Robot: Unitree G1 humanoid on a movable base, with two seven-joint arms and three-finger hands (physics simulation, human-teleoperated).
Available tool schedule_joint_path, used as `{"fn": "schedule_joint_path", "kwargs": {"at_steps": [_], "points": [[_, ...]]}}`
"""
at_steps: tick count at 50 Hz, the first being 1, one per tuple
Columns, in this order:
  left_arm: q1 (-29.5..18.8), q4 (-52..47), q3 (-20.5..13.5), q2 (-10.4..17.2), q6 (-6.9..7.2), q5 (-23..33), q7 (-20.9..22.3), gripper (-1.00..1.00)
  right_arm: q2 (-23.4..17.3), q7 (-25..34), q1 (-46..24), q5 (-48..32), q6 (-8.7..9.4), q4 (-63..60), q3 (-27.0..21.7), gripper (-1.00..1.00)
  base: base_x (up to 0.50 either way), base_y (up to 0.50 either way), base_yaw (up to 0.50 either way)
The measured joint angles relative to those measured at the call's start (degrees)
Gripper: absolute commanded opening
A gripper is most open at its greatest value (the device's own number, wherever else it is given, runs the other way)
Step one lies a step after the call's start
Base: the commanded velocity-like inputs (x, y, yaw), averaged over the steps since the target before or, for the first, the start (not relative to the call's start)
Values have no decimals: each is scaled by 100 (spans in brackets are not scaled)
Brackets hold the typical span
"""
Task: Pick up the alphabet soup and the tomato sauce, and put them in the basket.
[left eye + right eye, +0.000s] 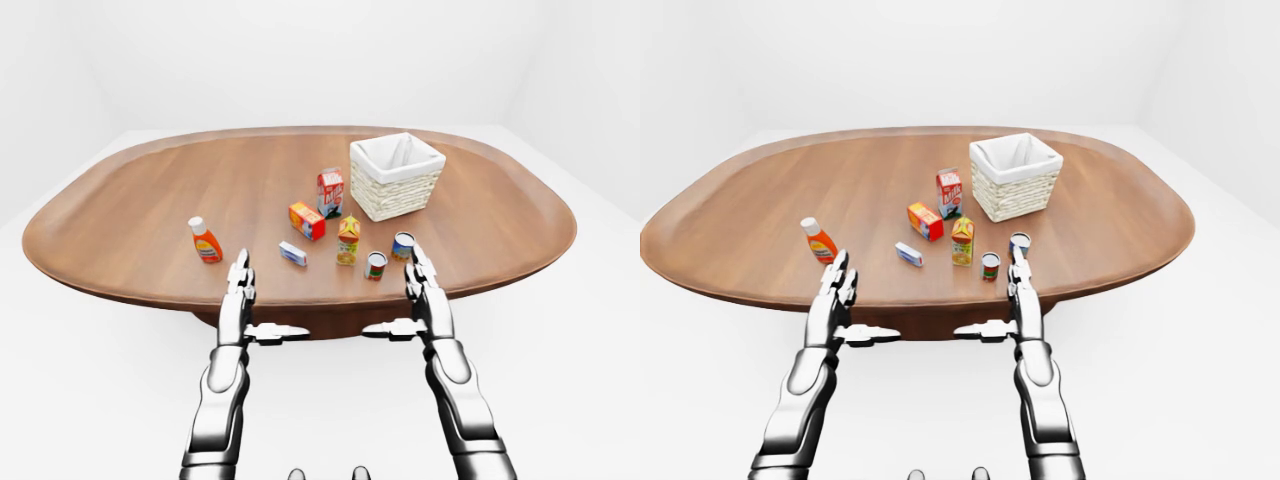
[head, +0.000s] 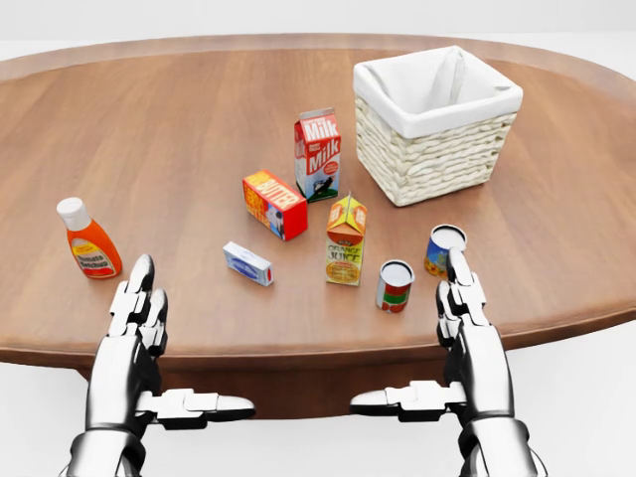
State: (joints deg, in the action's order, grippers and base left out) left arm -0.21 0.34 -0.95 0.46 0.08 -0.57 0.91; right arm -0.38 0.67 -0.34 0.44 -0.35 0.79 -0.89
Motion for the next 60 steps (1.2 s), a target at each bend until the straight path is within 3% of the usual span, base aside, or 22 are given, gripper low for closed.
{"fn": "schedule_joint_path", "kwargs": {"at_steps": [16,21,30,60], "points": [[-16,36,-116,60,-31,-60,109,100,-48,55,-9,62,-271,127,-108,100,0,0,0],[61,-108,-91,60,-163,49,83,100,-48,50,49,54,-465,29,-117,100,0,0,0],[304,-622,-1,44,-508,425,-15,100,-32,36,224,38,-465,-377,-125,100,0,0,0],[934,-2128,168,-6,-508,1651,-458,100,37,-40,755,-65,-465,-1857,-134,100,0,0,0]]}}
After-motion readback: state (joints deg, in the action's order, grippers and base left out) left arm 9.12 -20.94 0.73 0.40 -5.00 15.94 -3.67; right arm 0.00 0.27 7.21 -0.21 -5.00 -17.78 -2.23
